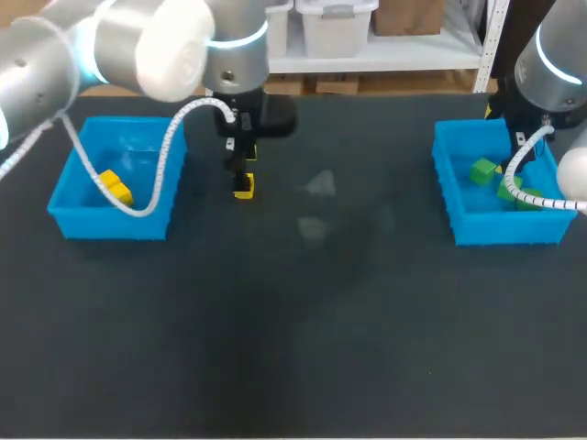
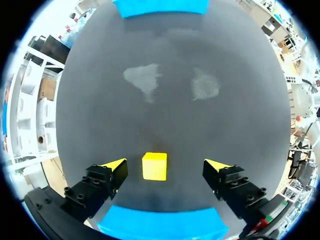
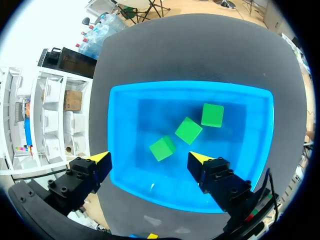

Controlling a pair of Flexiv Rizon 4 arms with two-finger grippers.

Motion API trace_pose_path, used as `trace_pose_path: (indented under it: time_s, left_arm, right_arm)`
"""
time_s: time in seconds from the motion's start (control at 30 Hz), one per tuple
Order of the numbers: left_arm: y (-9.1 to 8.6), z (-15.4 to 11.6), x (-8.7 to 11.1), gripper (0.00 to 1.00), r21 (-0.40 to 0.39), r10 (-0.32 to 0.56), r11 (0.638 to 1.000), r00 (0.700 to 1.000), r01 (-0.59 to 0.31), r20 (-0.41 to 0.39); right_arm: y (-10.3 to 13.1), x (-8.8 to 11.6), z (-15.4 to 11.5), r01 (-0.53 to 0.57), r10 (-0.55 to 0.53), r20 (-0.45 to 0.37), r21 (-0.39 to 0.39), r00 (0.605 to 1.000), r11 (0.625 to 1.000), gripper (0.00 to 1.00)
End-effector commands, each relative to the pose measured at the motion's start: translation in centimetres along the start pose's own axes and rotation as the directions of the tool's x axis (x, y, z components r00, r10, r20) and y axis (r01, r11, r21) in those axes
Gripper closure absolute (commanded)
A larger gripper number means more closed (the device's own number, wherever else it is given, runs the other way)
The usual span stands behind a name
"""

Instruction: Put the green cubes in the right bin and the yellow cubes in the left bin.

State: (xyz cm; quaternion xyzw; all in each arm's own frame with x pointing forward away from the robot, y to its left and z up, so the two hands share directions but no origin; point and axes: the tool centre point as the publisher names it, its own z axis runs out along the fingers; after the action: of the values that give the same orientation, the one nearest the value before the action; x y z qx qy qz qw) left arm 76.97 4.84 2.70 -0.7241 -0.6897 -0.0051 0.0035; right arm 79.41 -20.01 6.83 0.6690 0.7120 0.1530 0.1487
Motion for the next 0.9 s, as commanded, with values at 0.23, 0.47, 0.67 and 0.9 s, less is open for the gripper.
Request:
trace_pose_path:
  time_s: [0.23, 0.47, 0.67, 0.9]
  left_arm:
    - [0.7, 1.2, -0.1, 0.00, 0.081, 0.009, 0.997, 0.997, -0.003, -0.073]
    - [0.3, 2.0, 1.0, 0.00, 0.062, -0.027, 0.998, 0.995, 0.033, -0.098]
    - [0.2, 2.7, 1.4, 0.00, 0.063, -0.040, 0.997, 0.994, 0.047, -0.097]
    - [-0.5, 3.7, 1.6, 1.00, 0.053, -0.046, 0.997, 0.991, 0.053, -0.127]
  right_arm:
    - [-0.3, 0.0, -0.1, -0.002, 0.002, 0.004, -0.007, 1.000, 1.000, 0.00]
    - [-0.3, 0.0, -0.1, -0.002, 0.002, 0.004, -0.007, 1.000, 1.000, 0.00]
    - [-0.3, 0.0, -0.1, -0.002, 0.002, 0.004, -0.007, 1.000, 1.000, 0.00]
    - [-0.3, 0.0, -0.1, -0.002, 0.002, 0.004, -0.007, 1.000, 1.000, 0.00]
